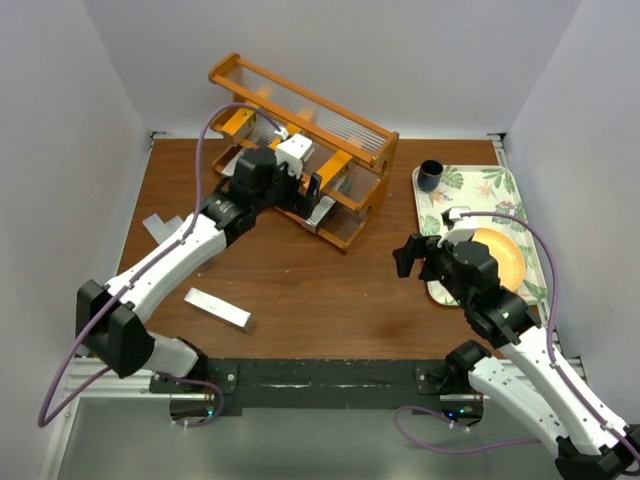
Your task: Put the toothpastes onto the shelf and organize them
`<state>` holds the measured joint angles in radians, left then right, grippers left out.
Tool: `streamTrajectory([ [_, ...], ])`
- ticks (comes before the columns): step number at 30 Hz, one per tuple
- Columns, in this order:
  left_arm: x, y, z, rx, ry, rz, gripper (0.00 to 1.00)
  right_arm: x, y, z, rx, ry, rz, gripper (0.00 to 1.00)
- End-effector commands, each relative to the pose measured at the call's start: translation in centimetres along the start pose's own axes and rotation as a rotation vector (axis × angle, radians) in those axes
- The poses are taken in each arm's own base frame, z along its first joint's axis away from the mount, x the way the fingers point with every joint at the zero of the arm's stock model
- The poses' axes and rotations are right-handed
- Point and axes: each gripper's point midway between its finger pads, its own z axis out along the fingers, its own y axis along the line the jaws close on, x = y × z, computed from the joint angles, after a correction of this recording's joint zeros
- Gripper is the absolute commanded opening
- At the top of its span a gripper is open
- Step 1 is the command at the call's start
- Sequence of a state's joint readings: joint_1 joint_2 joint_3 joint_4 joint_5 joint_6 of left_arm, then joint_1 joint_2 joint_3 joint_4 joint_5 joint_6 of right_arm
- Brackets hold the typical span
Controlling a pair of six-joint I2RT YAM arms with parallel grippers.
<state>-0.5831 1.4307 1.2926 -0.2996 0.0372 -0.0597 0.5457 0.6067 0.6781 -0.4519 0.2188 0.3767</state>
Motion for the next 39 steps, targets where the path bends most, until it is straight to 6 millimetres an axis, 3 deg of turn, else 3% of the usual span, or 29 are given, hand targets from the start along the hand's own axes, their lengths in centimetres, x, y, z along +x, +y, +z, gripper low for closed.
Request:
streamTrajectory([
  [1,-1.7,0.3,-1.7,-0.028,-0.156,-0.023,0.94,-0.6,0.0,0.0,-0.001,-0.029,0.0,0.98],
  [9,0.5,1.4,-2.5,-0.091,-0.161,-0.047,0.79,-0.5,0.2,0.2,-0.007,-0.022,-0.002,0.98],
  [13,0.9,1.8,-1.9,-0.11,-0.152,-0.046,0.64,-0.5,0.1,0.2,-0.005,-0.026,0.0,0.98],
  [16,0.7,2.0,-0.9,-0.126,-0.148,-0.043,0.59,-0.4,0.2,0.3,-0.007,-0.022,-0.001,0.98],
  [26,1.4,2.9,3.5,-0.162,-0.061,-0.021,0.56,-0.5,0.2,0.2,-0.007,-0.023,0.0,0.98],
  [31,0.1,2.6,4.1,-0.146,-0.091,-0.01,0.55,-0.5,0.2,0.2,-0.006,-0.025,0.0,0.98],
  [39,0.0,2.2,5.4,-0.118,-0.067,-0.009,0.54,-0.5,0.1,0.1,-0.003,-0.026,0.0,0.98],
])
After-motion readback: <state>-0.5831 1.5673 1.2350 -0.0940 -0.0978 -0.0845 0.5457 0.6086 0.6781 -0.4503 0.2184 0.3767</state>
